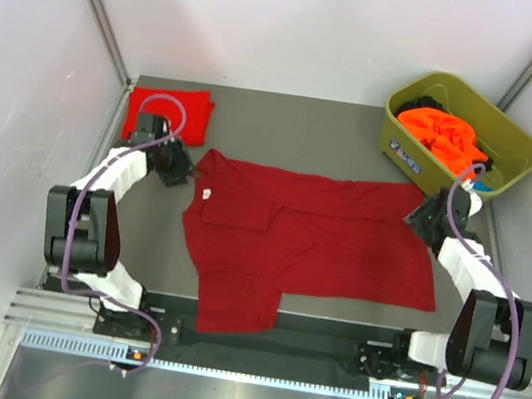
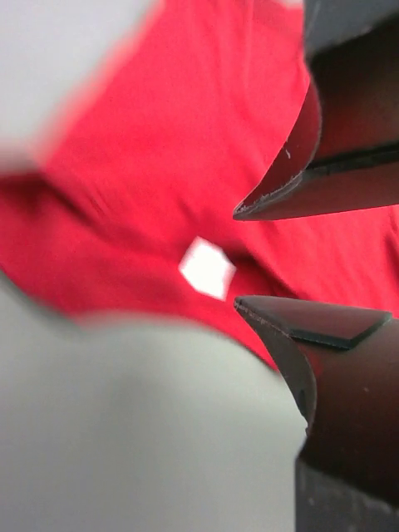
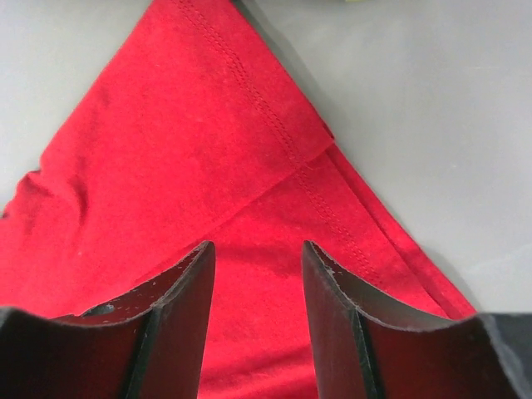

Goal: Fold and stack the t-shirts
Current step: Fold the tshirt

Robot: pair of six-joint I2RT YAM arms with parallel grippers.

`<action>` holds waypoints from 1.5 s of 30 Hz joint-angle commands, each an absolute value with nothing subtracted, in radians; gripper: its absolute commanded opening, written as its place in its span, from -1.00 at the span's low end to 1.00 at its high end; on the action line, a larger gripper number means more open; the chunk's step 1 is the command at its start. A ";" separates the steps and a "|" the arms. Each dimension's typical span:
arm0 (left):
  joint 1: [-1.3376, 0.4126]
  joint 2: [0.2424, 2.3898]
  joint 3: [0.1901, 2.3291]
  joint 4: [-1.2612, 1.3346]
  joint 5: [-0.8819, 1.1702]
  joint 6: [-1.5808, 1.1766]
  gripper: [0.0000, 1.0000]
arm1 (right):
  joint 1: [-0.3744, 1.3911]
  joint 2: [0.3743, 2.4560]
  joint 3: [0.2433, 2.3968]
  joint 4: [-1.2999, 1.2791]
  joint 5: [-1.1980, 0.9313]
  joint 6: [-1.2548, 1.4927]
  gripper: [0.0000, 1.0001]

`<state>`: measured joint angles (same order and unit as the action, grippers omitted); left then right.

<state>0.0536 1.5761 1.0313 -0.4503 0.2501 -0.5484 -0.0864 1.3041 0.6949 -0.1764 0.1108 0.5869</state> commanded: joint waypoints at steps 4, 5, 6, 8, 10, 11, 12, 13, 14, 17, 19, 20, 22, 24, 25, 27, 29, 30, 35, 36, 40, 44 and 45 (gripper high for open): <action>0.052 1.770 1.247 -0.238 0.501 -0.560 -0.06 | -0.089 1.322 0.699 -0.091 0.078 0.606 -0.07; 0.052 1.791 1.265 -0.232 0.514 -0.564 -0.05 | -0.086 1.327 0.699 -0.086 0.072 0.606 -0.07; 0.049 1.824 1.291 -0.219 0.534 -0.566 -0.04 | -0.084 1.331 0.699 -0.081 0.071 0.606 -0.07; 0.043 1.868 1.327 -0.206 0.532 -0.568 0.01 | -0.075 1.338 0.700 -0.071 0.036 0.603 -0.07; 0.038 1.900 1.347 -0.209 0.520 -0.568 0.02 | -0.025 1.333 0.690 -0.019 -0.030 0.586 -0.08; 0.038 1.917 1.356 -0.209 0.520 -0.574 0.02 | -0.008 1.332 0.689 -0.003 -0.064 0.566 -0.08; 0.035 1.949 1.373 -0.207 0.520 -0.575 0.02 | 0.059 1.341 0.698 0.041 -0.098 0.499 -0.06; 0.037 1.963 1.377 -0.207 0.515 -0.577 0.04 | 0.160 1.353 0.710 0.082 -0.126 0.462 -0.05; 0.035 1.988 1.387 -0.209 0.514 -0.581 0.05 | 0.214 1.370 0.728 0.092 -0.164 0.422 -0.05; 0.034 2.013 1.407 -0.201 0.508 -0.591 0.06 | 0.411 1.485 0.834 0.098 -0.251 0.263 -0.03; 0.034 2.028 1.416 -0.195 0.514 -0.594 0.06 | 0.535 1.607 0.960 0.004 -0.171 0.206 -0.07; 0.034 2.034 1.419 -0.193 0.517 -0.592 0.07 | 0.561 1.649 1.009 -0.049 -0.141 0.219 -0.10; 0.035 2.029 1.417 -0.212 0.518 -0.584 0.06 | 0.604 1.753 1.116 -0.087 -0.092 0.367 -0.13; 0.034 1.996 1.422 -0.288 0.496 -0.554 0.08 | 0.636 1.799 1.143 -0.107 -0.089 0.580 -0.13; 0.034 1.974 1.416 -0.316 0.471 -0.543 0.08 | 0.652 1.804 1.137 -0.091 -0.080 0.635 -0.13; 0.034 1.901 1.396 -0.424 0.364 -0.525 0.08 | 0.710 1.810 1.146 -0.092 -0.035 0.745 -0.10; 0.029 1.827 1.337 -0.471 0.318 -0.525 0.08 | 0.744 1.822 1.172 -0.127 0.024 0.790 -0.10; 0.028 1.804 1.313 -0.495 0.299 -0.520 0.08 | 0.767 1.839 1.204 -0.171 0.038 0.825 -0.08; 0.025 1.680 1.136 -0.517 0.291 -0.503 0.07 | 0.799 1.858 1.235 -0.238 0.104 0.890 -0.07; 0.025 1.668 1.115 -0.512 0.301 -0.505 0.07 | 0.805 1.853 1.224 -0.236 0.109 0.906 -0.07; 0.009 1.626 1.010 -0.450 0.412 -0.541 0.06 | 0.813 1.855 1.213 -0.213 0.103 0.933 -0.07; -0.033 1.634 0.933 -0.388 0.443 -0.572 0.05 | 0.824 1.878 1.215 -0.210 0.095 0.951 -0.08; -0.041 1.637 0.925 -0.385 0.436 -0.574 0.05 | 0.827 1.884 1.212 -0.206 0.094 0.959 -0.07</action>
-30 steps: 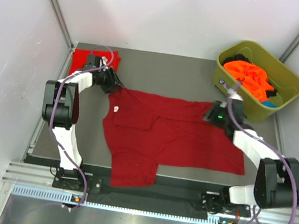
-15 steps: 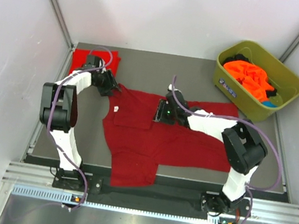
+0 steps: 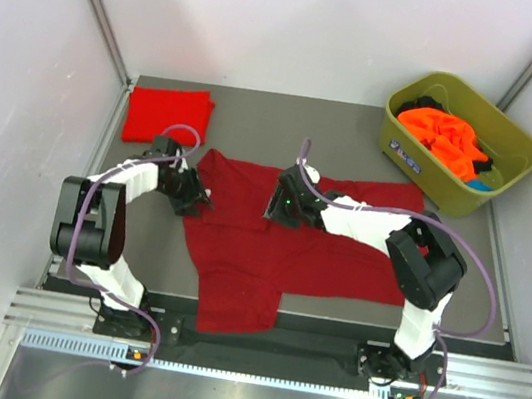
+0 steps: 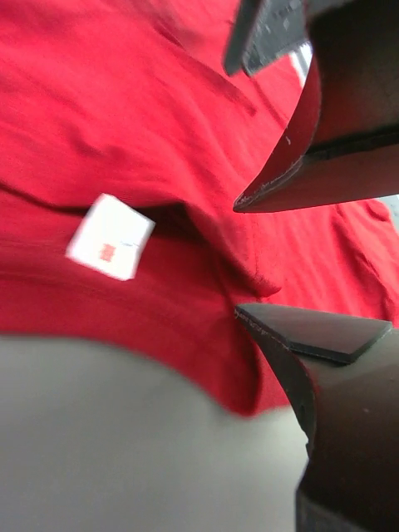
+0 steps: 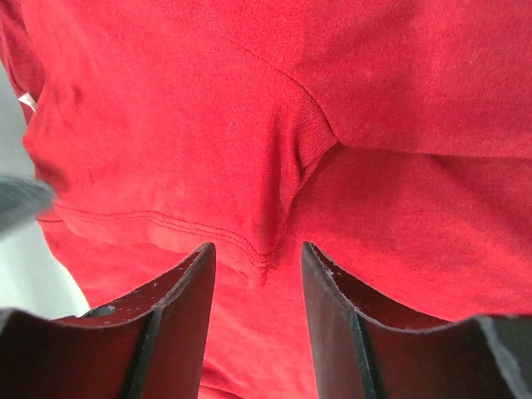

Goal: Fold and stack the t-shirts
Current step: Fold the tshirt

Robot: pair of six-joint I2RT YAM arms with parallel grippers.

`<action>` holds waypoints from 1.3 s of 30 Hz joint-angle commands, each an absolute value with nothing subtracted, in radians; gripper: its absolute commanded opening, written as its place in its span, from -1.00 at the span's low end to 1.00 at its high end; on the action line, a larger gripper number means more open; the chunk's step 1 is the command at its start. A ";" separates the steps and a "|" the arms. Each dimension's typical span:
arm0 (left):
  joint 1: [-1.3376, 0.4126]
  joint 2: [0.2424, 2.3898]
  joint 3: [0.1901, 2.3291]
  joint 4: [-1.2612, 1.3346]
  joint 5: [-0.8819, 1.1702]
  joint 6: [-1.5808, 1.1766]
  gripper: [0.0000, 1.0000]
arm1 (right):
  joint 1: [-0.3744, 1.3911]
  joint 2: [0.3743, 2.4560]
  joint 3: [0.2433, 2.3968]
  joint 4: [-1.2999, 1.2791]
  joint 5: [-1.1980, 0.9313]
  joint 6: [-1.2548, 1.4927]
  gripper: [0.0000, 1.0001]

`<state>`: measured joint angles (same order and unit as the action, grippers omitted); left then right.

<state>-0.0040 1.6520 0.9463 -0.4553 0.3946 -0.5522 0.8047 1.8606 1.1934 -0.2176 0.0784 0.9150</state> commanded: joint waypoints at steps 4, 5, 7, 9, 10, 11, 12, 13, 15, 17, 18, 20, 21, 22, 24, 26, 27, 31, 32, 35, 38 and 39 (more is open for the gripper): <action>-0.060 1.629 0.881 -0.353 0.423 -0.581 0.04 | 0.828 1.888 1.189 -0.180 0.086 0.976 -0.08; -0.061 1.626 0.870 -0.353 0.411 -0.581 0.03 | 0.830 1.891 1.183 -0.170 0.084 0.979 -0.09; -0.061 1.626 0.864 -0.345 0.407 -0.577 0.00 | 0.831 1.896 1.180 -0.163 0.078 0.982 -0.12; -0.061 1.628 0.867 -0.345 0.399 -0.578 -0.04 | 0.831 1.904 1.180 -0.153 0.077 0.982 -0.17; -0.063 1.626 0.867 -0.351 0.396 -0.578 -0.09 | 0.833 1.905 1.180 -0.152 0.074 0.980 -0.20; -0.063 1.626 0.873 -0.356 0.391 -0.578 -0.13 | 0.831 1.904 1.180 -0.149 0.074 0.982 -0.23; -0.064 1.621 0.874 -0.360 0.381 -0.577 -0.17 | 0.833 1.905 1.180 -0.143 0.072 0.980 -0.30; -0.064 1.617 0.880 -0.368 0.374 -0.575 -0.32 | 0.833 1.902 1.180 -0.141 0.071 0.980 -0.33; -0.067 1.611 0.888 -0.382 0.367 -0.575 -0.55 | 0.833 1.896 1.180 -0.137 0.069 0.974 -0.49; -0.071 1.603 0.908 -0.408 0.365 -0.575 -1.00 | 0.833 1.887 1.180 -0.130 0.068 0.965 -0.64; -0.072 1.598 0.916 -0.419 0.361 -0.580 -1.00 | 0.833 1.879 1.181 -0.129 0.064 0.960 -0.83; -0.081 1.577 0.939 -0.458 0.342 -0.591 -1.00 | 0.831 1.867 1.183 -0.133 0.067 0.942 -1.00; -0.086 1.568 0.945 -0.475 0.331 -0.594 -1.00 | 0.828 1.861 1.184 -0.138 0.066 0.937 -1.00; -0.093 1.550 0.956 -0.488 0.310 -0.600 -1.00 | 0.827 1.855 1.184 -0.141 0.066 0.930 -1.00; -0.098 1.531 0.959 -0.523 0.298 -0.606 -1.00 | 0.827 1.841 1.184 -0.149 0.064 0.916 -1.00; -0.100 1.508 0.953 -0.538 0.291 -0.612 -1.00 | 0.824 1.830 1.184 -0.158 0.061 0.904 -1.00; -0.101 1.502 0.947 -0.546 0.290 -0.615 -1.00 | 0.824 1.827 1.183 -0.161 0.060 0.900 -1.00; -0.110 1.467 0.917 -0.557 0.304 -0.635 -1.00 | 0.819 1.819 1.181 -0.176 0.058 0.884 -1.00; -0.113 1.463 0.916 -0.557 0.304 -0.635 -1.00 | 0.819 1.815 1.180 -0.176 0.055 0.879 -1.00; -0.129 1.454 0.900 -0.574 0.299 -0.641 -1.00 | 0.818 1.807 1.167 -0.179 0.052 0.876 -1.00; -0.140 1.431 0.873 -0.575 0.284 -0.653 -1.00 | 0.816 1.807 1.157 -0.179 0.057 0.877 -1.00; -0.143 1.427 0.867 -0.575 0.281 -0.655 -1.00 | 0.816 1.807 1.154 -0.181 0.057 0.876 -1.00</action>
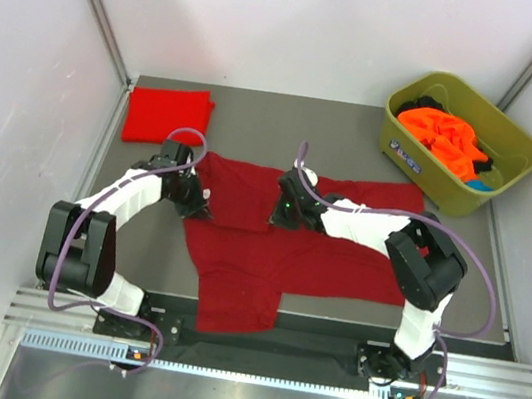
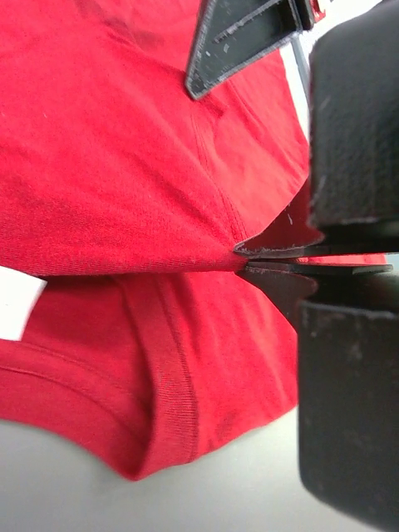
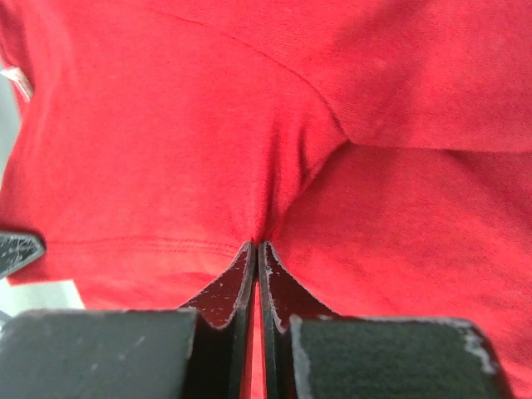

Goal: Fold and stack the t-shirts
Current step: Fold the tshirt

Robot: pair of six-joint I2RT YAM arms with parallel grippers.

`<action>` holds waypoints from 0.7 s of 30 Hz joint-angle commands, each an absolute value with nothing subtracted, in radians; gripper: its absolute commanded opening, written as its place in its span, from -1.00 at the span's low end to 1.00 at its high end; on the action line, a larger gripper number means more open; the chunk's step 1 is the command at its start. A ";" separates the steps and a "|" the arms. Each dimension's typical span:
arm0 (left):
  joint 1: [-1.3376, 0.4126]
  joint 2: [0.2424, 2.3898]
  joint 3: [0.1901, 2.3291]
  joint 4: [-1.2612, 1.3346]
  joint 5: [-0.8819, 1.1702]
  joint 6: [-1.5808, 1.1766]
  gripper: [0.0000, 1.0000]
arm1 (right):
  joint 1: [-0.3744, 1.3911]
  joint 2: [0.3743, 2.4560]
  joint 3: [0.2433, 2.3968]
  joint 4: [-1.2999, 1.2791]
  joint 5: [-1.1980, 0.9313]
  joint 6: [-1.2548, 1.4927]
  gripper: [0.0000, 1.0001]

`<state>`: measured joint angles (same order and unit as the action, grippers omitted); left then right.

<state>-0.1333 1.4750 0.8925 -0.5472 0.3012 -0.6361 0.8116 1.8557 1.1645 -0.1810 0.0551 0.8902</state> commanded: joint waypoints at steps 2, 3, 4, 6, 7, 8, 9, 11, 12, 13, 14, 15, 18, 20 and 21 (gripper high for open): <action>-0.149 1.424 0.850 -0.578 0.276 -0.660 -1.00 | 0.818 1.809 1.155 -0.179 0.055 0.874 -1.00; -0.152 1.424 0.844 -0.578 0.275 -0.658 -1.00 | 0.816 1.807 1.155 -0.179 0.055 0.873 -1.00; -0.153 1.427 0.835 -0.577 0.273 -0.658 -1.00 | 0.815 1.807 1.155 -0.181 0.055 0.871 -1.00; -0.153 1.437 0.819 -0.571 0.273 -0.663 -1.00 | 0.815 1.804 1.152 -0.183 0.058 0.868 -1.00; -0.153 1.442 0.816 -0.569 0.270 -0.666 -1.00 | 0.816 1.802 1.151 -0.181 0.061 0.865 -1.00; -0.153 1.445 0.815 -0.566 0.271 -0.666 -1.00 | 0.816 1.802 1.149 -0.183 0.063 0.862 -1.00; -0.153 1.456 0.815 -0.566 0.272 -0.669 -0.92 | 0.815 1.802 1.149 -0.183 0.063 0.861 -1.00; -0.153 1.463 0.825 -0.575 0.261 -0.670 -0.57 | 0.816 1.809 1.147 -0.181 0.058 0.854 -1.00; -0.153 1.473 0.842 -0.580 0.256 -0.669 -0.51 | 0.816 1.810 1.147 -0.179 0.052 0.850 -1.00; -0.153 1.477 0.854 -0.586 0.256 -0.666 -0.45 | 0.816 1.812 1.149 -0.183 0.054 0.848 -1.00; -0.155 1.482 0.871 -0.594 0.249 -0.663 -0.40 | 0.815 1.812 1.146 -0.184 0.048 0.845 -0.97; -0.150 1.497 0.915 -0.621 0.236 -0.641 -0.17 | 0.813 1.810 1.147 -0.184 0.032 0.844 -0.90; -0.109 1.549 1.065 -0.687 0.163 -0.582 0.00 | 0.798 1.783 1.134 -0.190 0.015 0.827 -0.53; -0.089 1.574 1.135 -0.671 0.128 -0.554 0.07 | 0.778 1.750 1.115 -0.198 0.021 0.805 -0.42; -0.081 1.609 1.193 -0.649 0.123 -0.519 0.08 | 0.767 1.741 1.111 -0.207 0.020 0.799 -0.39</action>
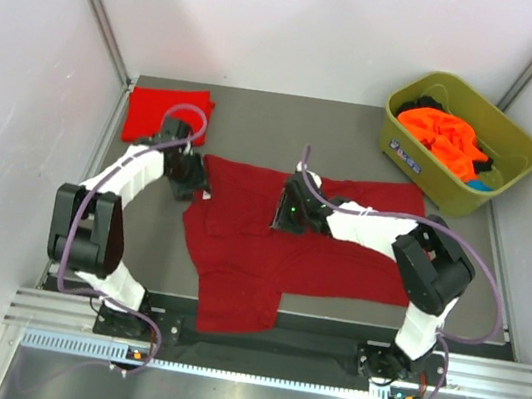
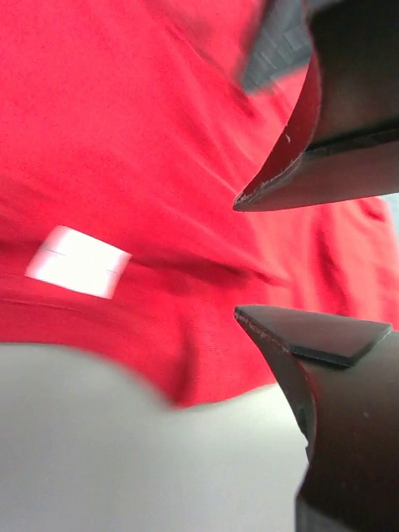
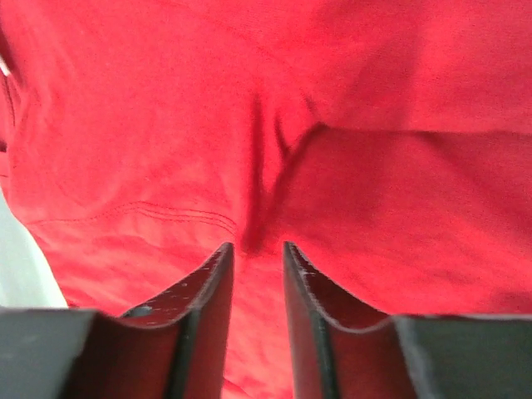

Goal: Fold and stack the t-shirts
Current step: Fold the tshirt

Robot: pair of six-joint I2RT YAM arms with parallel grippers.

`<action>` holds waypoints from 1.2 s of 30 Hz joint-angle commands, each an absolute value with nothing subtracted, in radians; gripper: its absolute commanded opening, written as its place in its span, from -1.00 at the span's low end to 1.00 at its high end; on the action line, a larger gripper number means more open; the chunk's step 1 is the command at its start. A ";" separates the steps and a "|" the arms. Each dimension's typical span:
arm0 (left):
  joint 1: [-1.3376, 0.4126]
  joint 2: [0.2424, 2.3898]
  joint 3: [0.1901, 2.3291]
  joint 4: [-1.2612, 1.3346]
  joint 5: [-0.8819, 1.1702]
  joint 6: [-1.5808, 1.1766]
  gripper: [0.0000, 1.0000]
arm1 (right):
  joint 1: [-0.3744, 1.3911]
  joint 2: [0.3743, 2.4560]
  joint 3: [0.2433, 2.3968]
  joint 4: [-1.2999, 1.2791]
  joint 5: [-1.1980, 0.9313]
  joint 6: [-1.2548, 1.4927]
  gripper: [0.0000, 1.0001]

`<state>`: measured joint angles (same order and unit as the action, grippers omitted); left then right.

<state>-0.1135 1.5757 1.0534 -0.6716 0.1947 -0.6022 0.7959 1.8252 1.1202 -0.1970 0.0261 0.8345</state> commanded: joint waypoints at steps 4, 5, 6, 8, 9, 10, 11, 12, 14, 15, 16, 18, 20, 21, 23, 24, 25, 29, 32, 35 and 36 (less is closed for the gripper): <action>-0.078 1.767 1.348 -0.601 0.078 -0.466 0.09 | 0.674 1.709 1.097 -0.239 0.029 0.738 -0.29; -0.077 1.849 1.391 -0.620 0.075 -0.456 0.10 | 0.655 1.706 1.098 -0.242 0.025 0.720 -0.27; -0.077 1.883 1.458 -0.621 0.074 -0.448 0.11 | 0.637 1.704 1.100 -0.241 0.017 0.697 -0.26; -0.075 1.952 1.503 -0.600 0.136 -0.424 0.13 | 0.585 1.695 1.112 -0.252 0.024 0.641 -0.23; -0.075 1.966 1.529 -0.591 0.143 -0.417 0.14 | 0.565 1.694 1.118 -0.256 0.026 0.625 -0.22; -0.075 1.979 1.535 -0.577 0.134 -0.413 0.15 | 0.524 1.692 1.129 -0.265 0.031 0.597 -0.21; -0.075 1.991 1.545 -0.569 0.118 -0.408 0.15 | 0.503 1.693 1.135 -0.270 0.035 0.589 -0.21; -0.075 2.018 1.569 -0.572 0.100 -0.405 0.15 | 0.483 1.695 1.146 -0.273 0.038 0.581 -0.21; -0.075 2.064 1.597 -0.584 0.039 -0.402 0.12 | 0.427 1.704 1.157 -0.273 0.041 0.578 -0.21; -0.075 2.080 1.626 -0.603 0.026 -0.399 0.08 | 0.411 1.709 1.161 -0.273 0.046 0.574 -0.22; -0.075 2.095 1.640 -0.613 0.018 -0.397 0.07 | 0.387 1.724 1.173 -0.270 0.055 0.559 -0.23; -0.075 2.120 1.655 -0.618 -0.023 -0.399 -0.06 | 0.367 1.741 1.186 -0.262 0.099 0.543 -0.26; -0.074 2.134 1.654 -0.611 -0.054 -0.406 -0.20 | 0.333 1.769 1.184 -0.246 0.124 0.541 -0.32; -0.074 2.138 1.655 -0.611 -0.063 -0.408 -0.33 | 0.322 1.776 1.175 -0.224 0.153 0.546 -0.34; -0.069 2.152 1.661 -0.612 -0.087 -0.423 -0.51 | 0.287 1.795 1.161 -0.198 0.190 0.566 -0.39; -0.068 2.158 1.664 -0.617 -0.094 -0.428 -0.57 | 0.276 1.799 1.145 -0.175 0.224 0.596 -0.39; -0.066 2.161 1.666 -0.624 -0.100 -0.433 -0.61 | 0.261 1.804 1.135 -0.163 0.238 0.612 -0.39; -0.057 2.180 1.675 -0.650 -0.143 -0.457 -0.61 | 0.242 1.799 1.101 -0.156 0.362 0.684 -0.42; -0.052 2.178 1.667 -0.644 -0.155 -0.457 -0.57 | 0.216 1.798 1.074 -0.141 0.416 0.709 -0.43; -0.049 2.178 1.670 -0.641 -0.160 -0.454 -0.55 | 0.184 1.824 1.083 -0.167 0.422 0.704 -0.43; -0.048 2.180 1.672 -0.641 -0.161 -0.456 -0.55 | 0.176 1.841 1.094 -0.181 0.428 0.707 -0.43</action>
